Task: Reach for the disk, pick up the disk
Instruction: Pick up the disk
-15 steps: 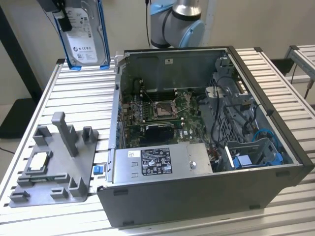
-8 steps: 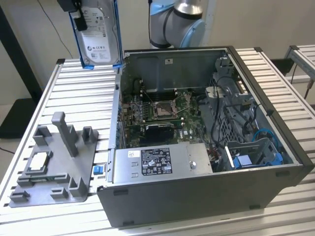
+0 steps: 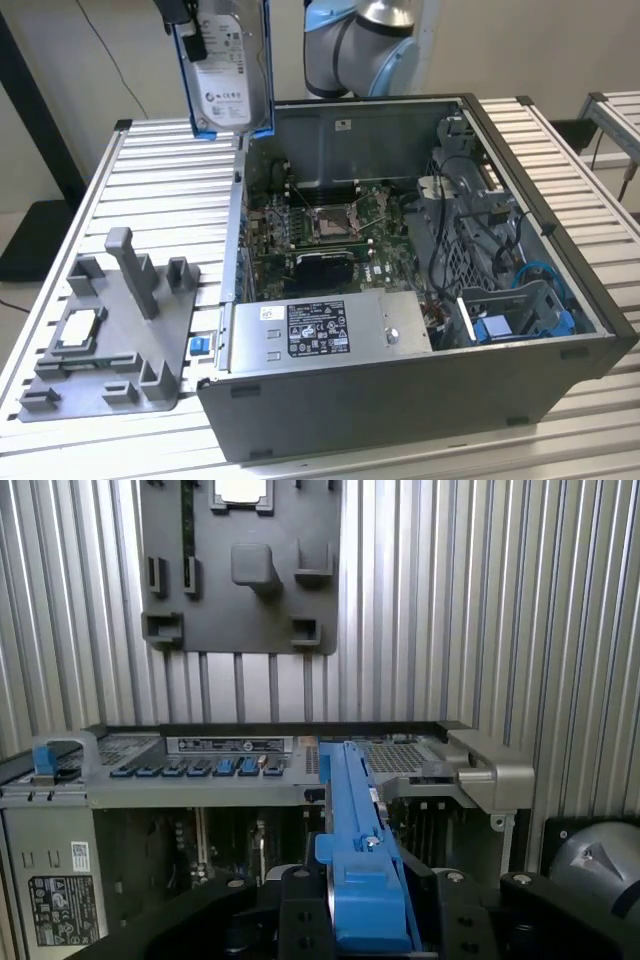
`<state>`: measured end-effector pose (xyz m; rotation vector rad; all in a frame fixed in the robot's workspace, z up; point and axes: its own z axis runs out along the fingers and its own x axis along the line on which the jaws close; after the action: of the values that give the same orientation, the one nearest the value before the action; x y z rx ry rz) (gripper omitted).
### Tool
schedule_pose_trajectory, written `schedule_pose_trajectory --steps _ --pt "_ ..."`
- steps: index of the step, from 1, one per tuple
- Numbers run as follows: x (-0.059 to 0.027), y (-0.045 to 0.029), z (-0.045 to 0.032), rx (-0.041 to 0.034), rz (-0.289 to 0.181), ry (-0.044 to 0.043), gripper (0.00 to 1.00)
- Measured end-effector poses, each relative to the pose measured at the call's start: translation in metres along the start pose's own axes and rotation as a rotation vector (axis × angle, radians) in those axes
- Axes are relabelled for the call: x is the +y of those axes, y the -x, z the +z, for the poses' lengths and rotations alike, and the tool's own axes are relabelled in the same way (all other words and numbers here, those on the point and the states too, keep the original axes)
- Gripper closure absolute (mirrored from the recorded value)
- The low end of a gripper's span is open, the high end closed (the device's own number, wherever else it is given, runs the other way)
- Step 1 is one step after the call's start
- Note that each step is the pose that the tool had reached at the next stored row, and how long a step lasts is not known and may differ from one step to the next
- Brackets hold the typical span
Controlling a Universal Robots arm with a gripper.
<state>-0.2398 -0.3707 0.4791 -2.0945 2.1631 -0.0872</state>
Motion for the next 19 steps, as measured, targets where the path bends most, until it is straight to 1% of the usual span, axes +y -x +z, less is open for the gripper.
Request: schedule_pose_trajectory --steps 7,19 --pt "-0.0290 0.0008 0.0043 0.0000 0.000 0.0001 1.00" --pt "-0.0759 0.0021 0.0112 -0.0001 -0.001 0.0000 1.00"
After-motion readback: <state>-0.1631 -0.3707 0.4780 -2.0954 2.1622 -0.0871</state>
